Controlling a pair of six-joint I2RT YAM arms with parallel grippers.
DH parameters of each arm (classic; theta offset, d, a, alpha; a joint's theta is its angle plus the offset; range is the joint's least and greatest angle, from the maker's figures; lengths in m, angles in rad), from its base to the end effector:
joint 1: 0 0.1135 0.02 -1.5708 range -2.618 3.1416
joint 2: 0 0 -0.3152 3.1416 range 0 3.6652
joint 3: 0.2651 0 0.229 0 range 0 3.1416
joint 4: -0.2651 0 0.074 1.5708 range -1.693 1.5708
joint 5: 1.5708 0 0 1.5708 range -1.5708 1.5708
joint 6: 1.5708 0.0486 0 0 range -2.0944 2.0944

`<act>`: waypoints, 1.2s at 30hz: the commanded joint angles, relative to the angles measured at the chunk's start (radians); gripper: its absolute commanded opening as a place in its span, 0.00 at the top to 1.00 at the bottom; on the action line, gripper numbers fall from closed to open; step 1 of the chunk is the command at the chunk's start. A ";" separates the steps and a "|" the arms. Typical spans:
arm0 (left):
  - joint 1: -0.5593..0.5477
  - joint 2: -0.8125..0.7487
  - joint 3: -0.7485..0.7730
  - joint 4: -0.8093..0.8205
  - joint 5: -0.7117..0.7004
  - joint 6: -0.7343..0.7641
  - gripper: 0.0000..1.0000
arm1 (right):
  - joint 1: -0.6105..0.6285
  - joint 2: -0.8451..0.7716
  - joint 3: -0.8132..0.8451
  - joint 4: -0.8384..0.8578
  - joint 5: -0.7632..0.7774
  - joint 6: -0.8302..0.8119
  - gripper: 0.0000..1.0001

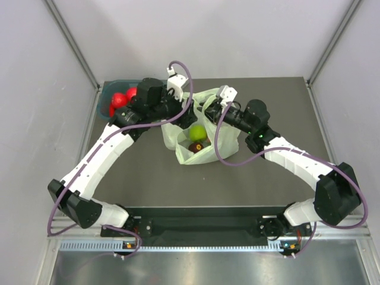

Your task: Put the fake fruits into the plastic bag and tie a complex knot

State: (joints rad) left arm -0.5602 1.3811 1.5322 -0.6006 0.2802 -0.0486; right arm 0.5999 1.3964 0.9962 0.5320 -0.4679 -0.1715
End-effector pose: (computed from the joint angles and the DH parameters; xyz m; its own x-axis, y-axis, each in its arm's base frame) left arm 0.2290 -0.1595 0.4632 -0.4027 0.1975 -0.8938 0.7029 0.6922 -0.1638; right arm 0.2423 0.1923 0.4085 0.2559 -0.0095 -0.9667 -0.8416 0.4898 -0.2276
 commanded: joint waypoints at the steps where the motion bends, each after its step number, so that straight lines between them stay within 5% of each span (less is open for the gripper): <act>1: -0.030 0.016 0.045 -0.037 -0.104 0.095 0.23 | -0.003 -0.019 0.044 0.051 -0.006 0.004 0.79; 6: -0.058 0.041 0.055 -0.064 -0.139 0.156 0.22 | -0.015 -0.027 0.039 0.065 -0.009 0.018 0.79; 11: -0.069 0.085 0.078 -0.102 -0.150 0.177 0.33 | -0.022 -0.028 0.035 0.071 -0.014 0.029 0.79; 13: -0.069 0.096 0.075 -0.100 -0.138 0.179 0.51 | -0.023 -0.030 0.035 0.072 -0.014 0.030 0.80; 16: -0.069 0.099 0.075 -0.099 -0.134 0.173 0.96 | -0.026 -0.030 0.028 0.083 -0.015 0.036 0.80; 17: -0.069 0.092 0.072 -0.100 -0.138 0.167 1.00 | -0.028 -0.031 0.025 0.086 -0.020 0.036 0.79; 27: -0.024 -0.119 -0.098 0.054 0.072 0.113 1.00 | -0.032 -0.019 0.013 0.161 -0.064 0.072 0.78; 36: 0.147 -0.145 -0.145 0.137 0.373 0.013 1.00 | -0.035 0.007 -0.062 0.356 -0.182 0.046 0.72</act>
State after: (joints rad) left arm -0.4496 1.2350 1.4048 -0.5549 0.4938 0.0189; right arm 0.5724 1.3968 0.9520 0.7322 -0.5602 -0.1131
